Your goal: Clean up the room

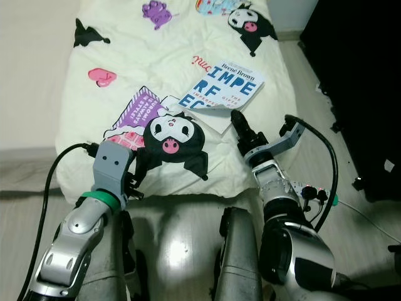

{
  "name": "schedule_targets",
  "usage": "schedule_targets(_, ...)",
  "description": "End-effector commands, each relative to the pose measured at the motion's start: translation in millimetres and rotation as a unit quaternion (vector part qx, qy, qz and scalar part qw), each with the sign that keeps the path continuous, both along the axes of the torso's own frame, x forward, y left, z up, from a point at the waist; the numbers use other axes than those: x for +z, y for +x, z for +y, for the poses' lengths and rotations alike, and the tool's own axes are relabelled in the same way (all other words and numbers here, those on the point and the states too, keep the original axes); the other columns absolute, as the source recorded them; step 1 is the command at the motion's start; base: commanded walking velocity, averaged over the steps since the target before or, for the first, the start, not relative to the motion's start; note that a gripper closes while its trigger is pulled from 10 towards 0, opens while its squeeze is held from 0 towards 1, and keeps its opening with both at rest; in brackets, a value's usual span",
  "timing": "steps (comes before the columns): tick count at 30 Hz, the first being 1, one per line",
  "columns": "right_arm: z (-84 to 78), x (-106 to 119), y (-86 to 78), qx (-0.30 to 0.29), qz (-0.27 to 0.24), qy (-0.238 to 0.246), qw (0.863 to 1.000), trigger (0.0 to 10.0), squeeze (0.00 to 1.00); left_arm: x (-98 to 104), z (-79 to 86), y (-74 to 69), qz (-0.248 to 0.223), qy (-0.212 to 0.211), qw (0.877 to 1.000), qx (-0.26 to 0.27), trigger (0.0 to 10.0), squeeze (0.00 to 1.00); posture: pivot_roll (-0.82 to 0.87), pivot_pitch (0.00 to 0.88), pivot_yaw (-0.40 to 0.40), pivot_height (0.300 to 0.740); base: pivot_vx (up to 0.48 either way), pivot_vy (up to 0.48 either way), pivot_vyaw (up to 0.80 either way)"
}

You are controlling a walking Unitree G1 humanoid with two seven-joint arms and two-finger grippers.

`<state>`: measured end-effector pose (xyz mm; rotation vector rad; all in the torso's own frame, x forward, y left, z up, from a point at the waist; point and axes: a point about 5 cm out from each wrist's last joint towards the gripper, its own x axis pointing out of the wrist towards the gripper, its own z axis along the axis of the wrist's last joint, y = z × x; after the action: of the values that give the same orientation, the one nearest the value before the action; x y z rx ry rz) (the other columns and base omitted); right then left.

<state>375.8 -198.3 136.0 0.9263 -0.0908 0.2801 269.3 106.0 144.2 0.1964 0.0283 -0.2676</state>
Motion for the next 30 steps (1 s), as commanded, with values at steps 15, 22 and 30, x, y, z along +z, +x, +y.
schedule_targets(15,-4.7,-6,-8.8,0.015,-0.046,0.091,0.995,10.0,0.00,-2,13.1,-17.6,0.037,0.019,0.999,0.013,10.0,0.00,0.21,0.355,0.110,0.555,0.000,0.000,0.00)
schedule_targets(22,-18.7,-14,-17.4,0.002,-0.059,0.156,0.986,10.0,0.00,-1,9.6,-17.0,0.040,0.019,0.999,0.006,10.0,0.00,0.21,0.355,0.119,0.555,0.000,0.000,0.00)
schedule_targets(30,-28.3,-3,-14.7,0.001,-0.077,0.169,0.983,10.0,0.00,0,12.1,-16.9,0.043,0.021,0.999,0.010,10.0,0.00,0.21,0.357,0.116,0.555,0.000,0.000,0.00)
